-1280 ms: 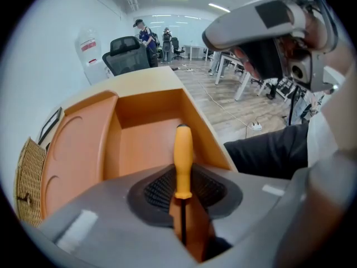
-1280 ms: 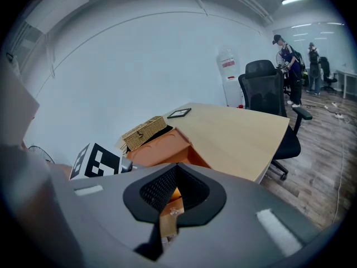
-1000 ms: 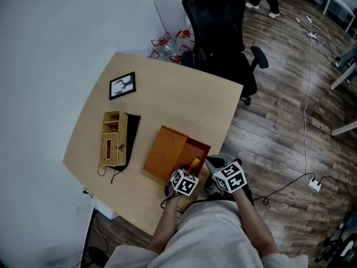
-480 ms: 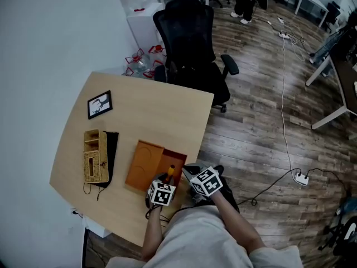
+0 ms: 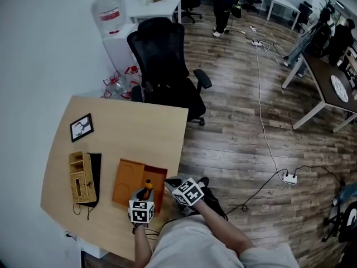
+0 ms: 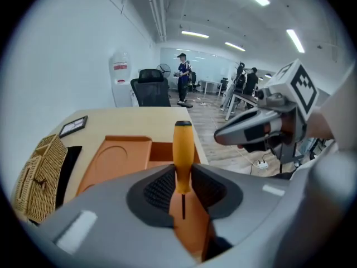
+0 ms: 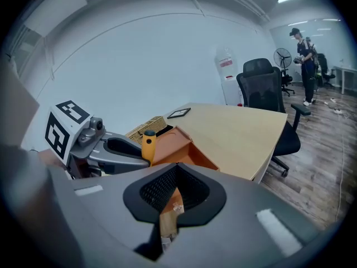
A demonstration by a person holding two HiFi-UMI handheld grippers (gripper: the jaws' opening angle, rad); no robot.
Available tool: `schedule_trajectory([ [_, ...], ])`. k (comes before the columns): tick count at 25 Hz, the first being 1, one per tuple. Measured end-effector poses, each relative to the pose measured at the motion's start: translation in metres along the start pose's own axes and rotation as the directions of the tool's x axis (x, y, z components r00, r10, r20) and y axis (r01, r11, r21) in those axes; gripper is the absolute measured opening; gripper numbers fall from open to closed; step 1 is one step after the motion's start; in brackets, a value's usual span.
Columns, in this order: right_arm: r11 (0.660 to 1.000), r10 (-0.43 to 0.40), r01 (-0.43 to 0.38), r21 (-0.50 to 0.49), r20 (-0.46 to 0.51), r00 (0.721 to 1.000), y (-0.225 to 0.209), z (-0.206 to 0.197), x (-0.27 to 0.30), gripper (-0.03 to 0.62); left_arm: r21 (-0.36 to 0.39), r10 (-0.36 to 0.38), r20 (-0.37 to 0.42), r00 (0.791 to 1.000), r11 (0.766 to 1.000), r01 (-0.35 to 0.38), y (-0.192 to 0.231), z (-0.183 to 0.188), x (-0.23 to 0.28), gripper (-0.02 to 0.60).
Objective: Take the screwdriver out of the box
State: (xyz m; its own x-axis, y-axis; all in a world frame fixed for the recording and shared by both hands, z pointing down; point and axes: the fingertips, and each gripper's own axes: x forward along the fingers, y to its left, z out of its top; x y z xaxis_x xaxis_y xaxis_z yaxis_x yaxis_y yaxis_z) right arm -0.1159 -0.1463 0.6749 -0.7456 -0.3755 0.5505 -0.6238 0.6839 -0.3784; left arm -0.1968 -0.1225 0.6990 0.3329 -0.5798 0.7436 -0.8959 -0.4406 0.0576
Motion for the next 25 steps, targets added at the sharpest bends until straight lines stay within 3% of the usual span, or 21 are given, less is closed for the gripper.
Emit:
schedule_trajectory([
  [7, 1.0, 0.003, -0.003, -0.015, 0.005, 1.0, 0.003, 0.001, -0.002, 0.002, -0.09, -0.027, 0.116, 0.993, 0.995, 0.038, -0.001, 0.018, -0.015, 0.147],
  [12, 1.0, -0.004, 0.004, -0.012, 0.021, 1.0, 0.003, 0.002, -0.006, 0.002, -0.171, -0.064, 0.226, 0.972, 0.98, 0.104, -0.003, 0.032, -0.028, 0.147],
  [20, 1.0, -0.012, 0.012, 0.003, 0.067, 0.998, 0.004, 0.009, -0.009, 0.0, -0.198, -0.075, 0.344, 0.936, 0.968, 0.151, 0.003, 0.053, -0.047, 0.147],
  [25, 1.0, -0.011, 0.01, 0.008, 0.081, 0.997, 0.007, 0.011, -0.013, 0.001, -0.238, -0.087, 0.367, 0.926, 0.954, 0.184, 0.0, 0.049, -0.05, 0.147],
])
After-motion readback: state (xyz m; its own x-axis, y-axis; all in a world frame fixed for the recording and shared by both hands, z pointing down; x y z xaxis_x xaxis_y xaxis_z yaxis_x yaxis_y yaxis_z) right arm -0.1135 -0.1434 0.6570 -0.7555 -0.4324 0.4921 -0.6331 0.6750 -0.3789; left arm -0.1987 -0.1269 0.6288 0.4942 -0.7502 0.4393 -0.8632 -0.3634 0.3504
